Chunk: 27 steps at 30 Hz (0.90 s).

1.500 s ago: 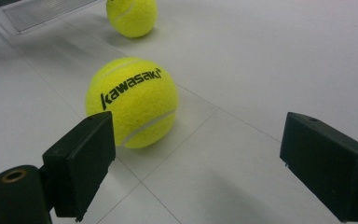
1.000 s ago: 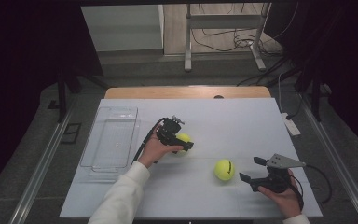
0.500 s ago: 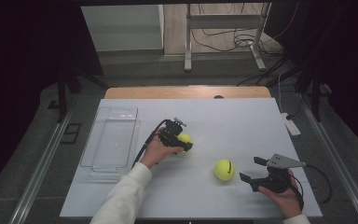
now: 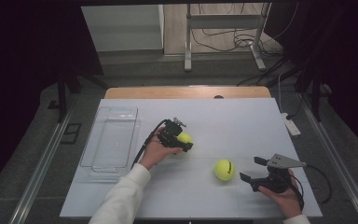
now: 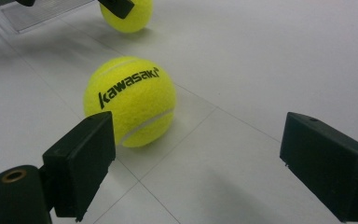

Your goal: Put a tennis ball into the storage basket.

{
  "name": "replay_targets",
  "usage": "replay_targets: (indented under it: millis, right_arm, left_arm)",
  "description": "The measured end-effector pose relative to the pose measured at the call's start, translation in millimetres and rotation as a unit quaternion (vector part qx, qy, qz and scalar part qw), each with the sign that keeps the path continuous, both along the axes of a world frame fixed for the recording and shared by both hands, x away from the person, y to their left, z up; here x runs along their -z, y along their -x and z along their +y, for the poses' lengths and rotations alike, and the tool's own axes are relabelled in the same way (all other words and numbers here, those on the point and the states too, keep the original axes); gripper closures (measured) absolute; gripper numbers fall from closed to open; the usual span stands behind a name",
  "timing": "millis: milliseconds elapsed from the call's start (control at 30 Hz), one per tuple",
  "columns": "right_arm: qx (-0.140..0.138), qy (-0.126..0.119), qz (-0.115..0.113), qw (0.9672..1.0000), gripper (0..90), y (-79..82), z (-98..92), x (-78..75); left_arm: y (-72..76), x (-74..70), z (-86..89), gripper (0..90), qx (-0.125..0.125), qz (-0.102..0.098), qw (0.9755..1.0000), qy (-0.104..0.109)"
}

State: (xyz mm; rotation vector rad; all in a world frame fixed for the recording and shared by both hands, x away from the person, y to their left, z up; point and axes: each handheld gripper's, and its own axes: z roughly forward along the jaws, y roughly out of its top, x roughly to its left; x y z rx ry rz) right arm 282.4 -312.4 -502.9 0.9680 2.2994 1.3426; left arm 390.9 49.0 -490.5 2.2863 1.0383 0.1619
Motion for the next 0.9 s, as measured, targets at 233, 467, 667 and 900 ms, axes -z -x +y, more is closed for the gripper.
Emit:
replay_targets:
  millis: [233,467,667,900]
  right_arm:
    - [0.001,0.0,0.0,1.0,11.1,0.2,0.1,-0.2]
    - [0.0,-0.001,-0.002,1.0,11.1,0.8,0.9,-1.0]
    - [0.003,0.0,-0.002,1.0,11.1,1.7,0.8,-1.7]
    - [0.006,-0.001,-0.003,1.0,11.1,2.8,-0.4,-2.3]
  left_arm:
    - [6.5,-6.5,5.6,26.8,0.001,-0.012,0.9999,0.011]
    - [15.1,-13.8,12.2,26.9,0.002,-0.028,0.9993,0.025]
    - [24.0,-19.5,16.0,26.9,0.009,-0.039,0.9986,0.034]
    - [29.7,-26.0,20.1,26.9,0.01,-0.049,0.9976,0.047]
